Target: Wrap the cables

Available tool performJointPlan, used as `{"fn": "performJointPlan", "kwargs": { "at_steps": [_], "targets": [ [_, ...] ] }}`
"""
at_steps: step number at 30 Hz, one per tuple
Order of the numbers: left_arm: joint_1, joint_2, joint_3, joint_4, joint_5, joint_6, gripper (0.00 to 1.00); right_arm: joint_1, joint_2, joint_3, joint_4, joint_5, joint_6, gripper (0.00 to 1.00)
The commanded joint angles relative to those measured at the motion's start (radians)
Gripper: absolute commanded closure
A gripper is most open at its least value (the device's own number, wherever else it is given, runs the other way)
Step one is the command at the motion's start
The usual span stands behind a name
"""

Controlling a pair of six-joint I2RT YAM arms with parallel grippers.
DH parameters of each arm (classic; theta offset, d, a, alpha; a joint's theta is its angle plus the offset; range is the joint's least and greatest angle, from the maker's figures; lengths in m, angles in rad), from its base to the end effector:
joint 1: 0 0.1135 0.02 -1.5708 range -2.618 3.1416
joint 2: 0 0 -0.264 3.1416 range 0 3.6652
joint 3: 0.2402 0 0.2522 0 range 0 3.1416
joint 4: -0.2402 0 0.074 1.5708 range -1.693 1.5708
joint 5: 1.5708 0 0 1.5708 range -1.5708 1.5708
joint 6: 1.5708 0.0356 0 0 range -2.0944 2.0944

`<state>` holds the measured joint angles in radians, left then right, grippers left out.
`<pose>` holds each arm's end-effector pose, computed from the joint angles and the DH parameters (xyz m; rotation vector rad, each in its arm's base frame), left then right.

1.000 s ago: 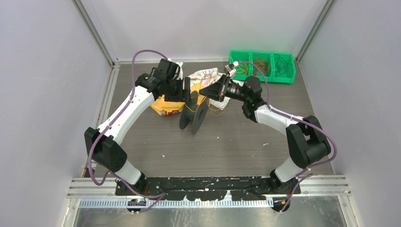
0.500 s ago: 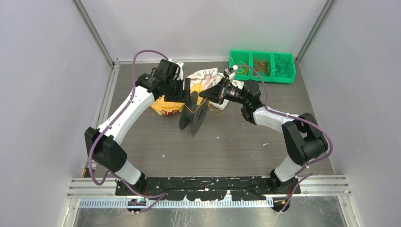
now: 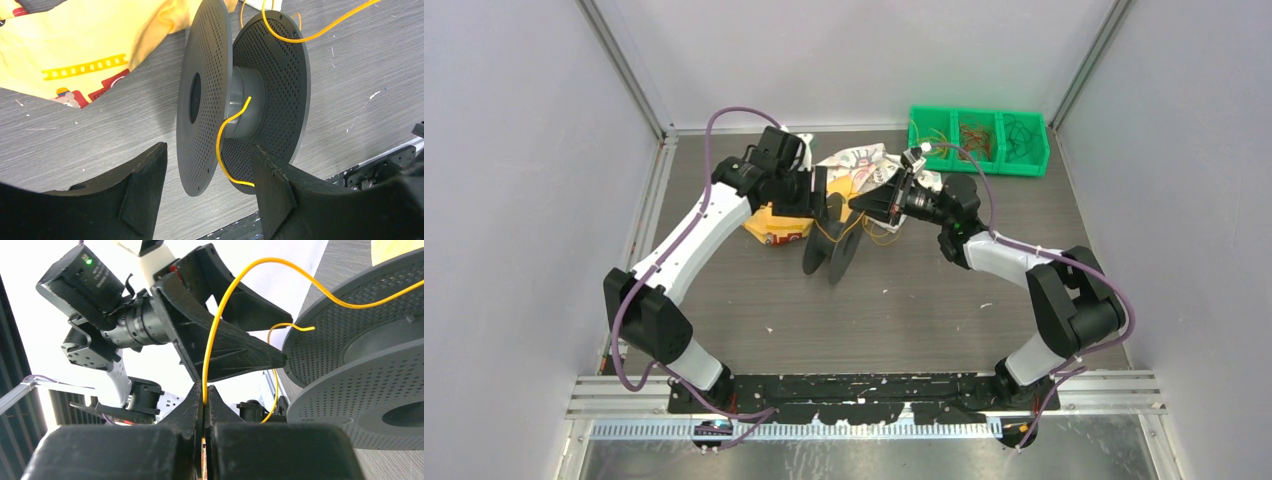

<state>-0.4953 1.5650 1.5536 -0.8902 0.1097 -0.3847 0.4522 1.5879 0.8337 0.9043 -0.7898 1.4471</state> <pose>0.2902 -0.1612 0.3489 0.1885 2.5291 -0.5015 0.2966 0.1722 0.2683 0.0863 1.8644 1.9954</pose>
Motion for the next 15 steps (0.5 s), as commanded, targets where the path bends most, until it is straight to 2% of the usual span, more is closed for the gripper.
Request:
{"fn": "performJointPlan", "kwargs": {
  "at_steps": [1, 6, 15],
  "targets": [
    [0.004, -0.023, -0.012, 0.037, 0.022, 0.004, 0.37, -0.006, -0.076, -0.006, 0.002, 0.02, -0.032, 0.99],
    [0.004, -0.011, -0.019, 0.041, 0.024, 0.003, 0.37, -0.006, -0.067, -0.006, -0.028, 0.014, -0.059, 0.99],
    [0.004, -0.005, -0.039, 0.048, 0.017, 0.008, 0.39, -0.005, 0.002, -0.002, 0.122, 0.011, 0.035, 0.99]
  ]
}}
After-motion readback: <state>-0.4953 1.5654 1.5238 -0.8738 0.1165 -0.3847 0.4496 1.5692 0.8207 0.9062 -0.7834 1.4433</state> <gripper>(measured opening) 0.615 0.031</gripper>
